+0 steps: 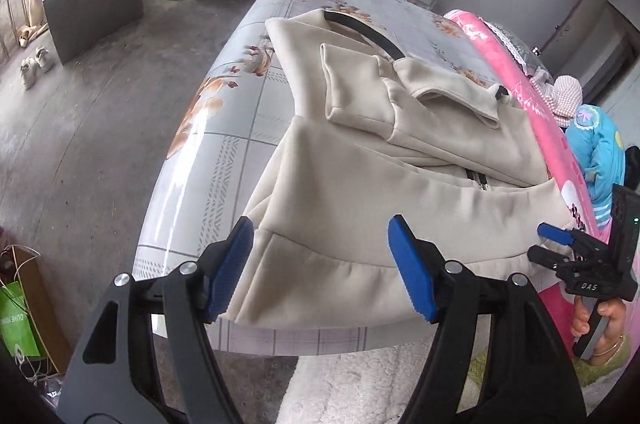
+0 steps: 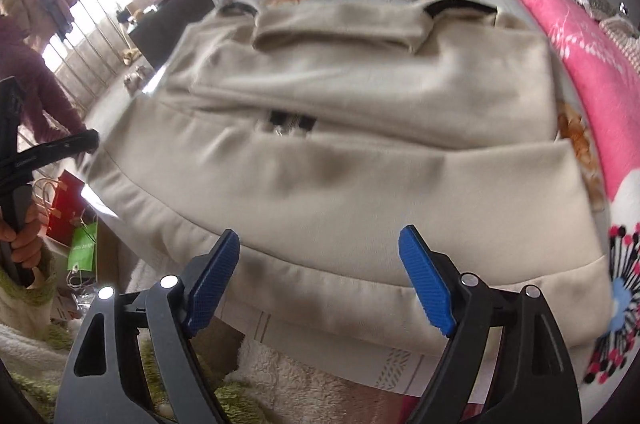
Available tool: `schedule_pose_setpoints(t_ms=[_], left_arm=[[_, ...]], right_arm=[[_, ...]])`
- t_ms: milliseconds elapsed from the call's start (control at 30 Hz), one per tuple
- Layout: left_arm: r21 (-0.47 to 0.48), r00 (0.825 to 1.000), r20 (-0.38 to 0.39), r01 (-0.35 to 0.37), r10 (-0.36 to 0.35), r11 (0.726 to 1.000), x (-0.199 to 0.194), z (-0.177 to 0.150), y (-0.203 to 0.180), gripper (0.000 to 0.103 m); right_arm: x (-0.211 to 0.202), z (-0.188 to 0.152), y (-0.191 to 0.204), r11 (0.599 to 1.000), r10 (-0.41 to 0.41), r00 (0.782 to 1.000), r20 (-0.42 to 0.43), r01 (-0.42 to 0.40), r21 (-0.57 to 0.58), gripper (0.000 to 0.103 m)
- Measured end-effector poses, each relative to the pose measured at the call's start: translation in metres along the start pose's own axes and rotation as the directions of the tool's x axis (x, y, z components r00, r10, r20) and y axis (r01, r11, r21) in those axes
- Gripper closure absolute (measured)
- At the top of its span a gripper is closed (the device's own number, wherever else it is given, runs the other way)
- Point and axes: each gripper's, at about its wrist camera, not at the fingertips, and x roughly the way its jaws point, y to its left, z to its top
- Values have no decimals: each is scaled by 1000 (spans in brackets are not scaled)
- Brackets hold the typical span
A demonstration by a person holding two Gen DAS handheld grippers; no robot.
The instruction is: Fold large clothes
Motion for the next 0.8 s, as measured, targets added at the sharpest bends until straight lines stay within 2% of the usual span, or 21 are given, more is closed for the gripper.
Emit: schedule_pose_setpoints(t_ms=[133,400,600,700,800], left_arm=[[4,999,-9,43,-43,999,10,4,8,38],[6,994,-15,112,-111,994,33,24,17,54],[-5,991,-9,133,-133,991,45,35,25,55],[-16,983,1,182,-182,983,42,37,26,60],[-13,965,41,260,-259,966,26,36,22,60]], right_arm=[[5,-1,-5,999,25,1000,-17,-24,31,23],[9,2,-3,999,11,999,-32,-10,31,23],[11,5,-2,999,-3,999,-33,4,33,23],[11,5,-1,999,-8,999,-37,10,31,23],[12,5,-1,999,-13,999,-38,14,32,23]])
